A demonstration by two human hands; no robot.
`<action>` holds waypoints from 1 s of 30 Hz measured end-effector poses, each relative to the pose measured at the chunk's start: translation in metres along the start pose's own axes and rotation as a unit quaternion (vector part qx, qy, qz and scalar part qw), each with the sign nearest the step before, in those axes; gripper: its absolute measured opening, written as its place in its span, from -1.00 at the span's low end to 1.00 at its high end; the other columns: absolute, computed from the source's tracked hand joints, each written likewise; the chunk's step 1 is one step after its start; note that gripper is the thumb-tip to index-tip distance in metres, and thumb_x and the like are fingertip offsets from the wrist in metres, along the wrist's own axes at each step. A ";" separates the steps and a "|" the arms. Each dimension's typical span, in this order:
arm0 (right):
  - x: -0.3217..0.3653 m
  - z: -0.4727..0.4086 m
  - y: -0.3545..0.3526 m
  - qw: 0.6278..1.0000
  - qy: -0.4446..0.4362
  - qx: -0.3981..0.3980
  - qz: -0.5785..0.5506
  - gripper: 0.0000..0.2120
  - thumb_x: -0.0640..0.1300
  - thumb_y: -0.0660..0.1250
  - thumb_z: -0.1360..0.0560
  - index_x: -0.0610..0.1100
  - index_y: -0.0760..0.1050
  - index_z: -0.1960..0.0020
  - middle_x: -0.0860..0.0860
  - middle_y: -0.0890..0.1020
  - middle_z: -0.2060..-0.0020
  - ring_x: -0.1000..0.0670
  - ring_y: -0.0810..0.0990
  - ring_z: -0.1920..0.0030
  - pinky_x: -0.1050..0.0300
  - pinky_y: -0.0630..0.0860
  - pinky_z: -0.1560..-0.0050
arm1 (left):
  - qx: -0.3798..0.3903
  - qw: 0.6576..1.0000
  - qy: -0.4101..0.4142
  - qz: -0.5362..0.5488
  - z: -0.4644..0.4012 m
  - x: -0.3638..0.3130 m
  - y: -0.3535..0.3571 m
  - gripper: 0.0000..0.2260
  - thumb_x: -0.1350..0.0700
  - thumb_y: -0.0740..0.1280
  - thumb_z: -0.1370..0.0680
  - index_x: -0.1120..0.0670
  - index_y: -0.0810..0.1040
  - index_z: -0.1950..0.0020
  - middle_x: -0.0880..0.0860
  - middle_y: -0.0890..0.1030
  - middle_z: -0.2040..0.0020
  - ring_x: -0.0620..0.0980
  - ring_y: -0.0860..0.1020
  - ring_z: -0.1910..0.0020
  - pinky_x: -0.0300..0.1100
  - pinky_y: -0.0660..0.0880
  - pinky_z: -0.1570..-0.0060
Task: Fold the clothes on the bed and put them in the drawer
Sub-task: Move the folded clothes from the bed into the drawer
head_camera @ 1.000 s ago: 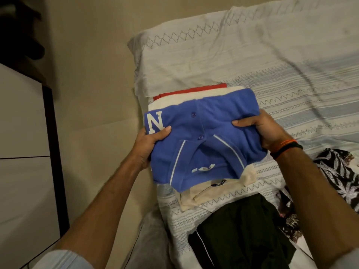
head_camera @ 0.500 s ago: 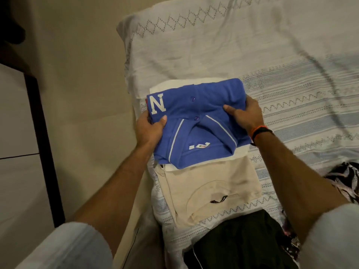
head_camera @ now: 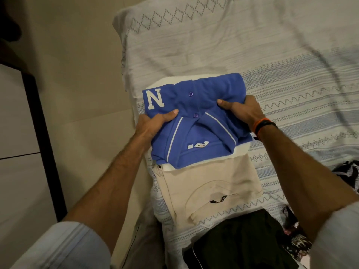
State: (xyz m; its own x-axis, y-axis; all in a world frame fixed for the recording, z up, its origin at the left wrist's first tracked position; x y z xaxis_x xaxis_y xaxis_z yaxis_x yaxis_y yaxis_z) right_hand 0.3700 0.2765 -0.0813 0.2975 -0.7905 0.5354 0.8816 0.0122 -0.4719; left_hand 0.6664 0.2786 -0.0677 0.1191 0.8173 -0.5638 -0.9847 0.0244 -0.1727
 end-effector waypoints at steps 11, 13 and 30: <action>0.083 0.020 -0.022 0.988 -0.143 -0.057 -0.025 -0.28 0.31 0.50 -0.26 -0.12 0.57 -0.25 0.00 0.65 -0.16 -0.01 0.61 -0.18 0.02 0.54 -0.22 | -0.039 0.985 0.152 0.068 0.016 -0.065 -0.013 -0.66 0.06 0.44 -0.54 0.09 0.54 -0.29 -0.05 0.66 -0.11 -0.10 0.66 0.00 -0.23 0.61 0.08; 0.089 0.029 -0.030 0.988 -0.136 -0.063 -0.035 -0.14 0.40 0.50 -0.14 -0.11 0.55 -0.26 0.03 0.64 -0.16 0.00 0.61 -0.16 0.01 0.56 -0.21 | -0.043 0.982 0.175 0.057 0.028 -0.078 -0.019 -0.75 0.07 0.42 -0.56 0.04 0.53 -0.22 -0.09 0.64 -0.05 -0.19 0.63 0.07 -0.35 0.58 0.19; -0.059 0.175 -0.036 0.994 -0.087 0.021 -0.063 -0.49 0.10 0.61 -0.29 -0.12 0.62 -0.13 0.02 0.70 -0.02 -0.02 0.67 -0.03 -0.08 0.60 -0.16 | -0.068 0.984 0.142 0.084 0.181 0.082 -0.019 -0.74 0.16 0.41 -0.56 0.08 0.42 -0.19 -0.12 0.55 0.06 -0.25 0.53 0.17 -0.43 0.48 0.34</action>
State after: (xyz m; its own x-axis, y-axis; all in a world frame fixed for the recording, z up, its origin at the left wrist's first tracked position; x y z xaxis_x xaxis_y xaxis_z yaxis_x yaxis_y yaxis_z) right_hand 0.3848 0.4304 0.0266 0.2405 -0.6691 0.7032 0.9288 -0.0517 -0.3669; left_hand 0.6715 0.4493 0.0352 0.0065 0.6090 -0.7932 -0.9695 -0.1906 -0.1543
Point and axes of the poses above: each hand's wrist, its own z-axis away from the middle knuckle, its own y-axis out of the palm, x = y × z, the point moved 5 cm from there along -z, towards the middle knuckle
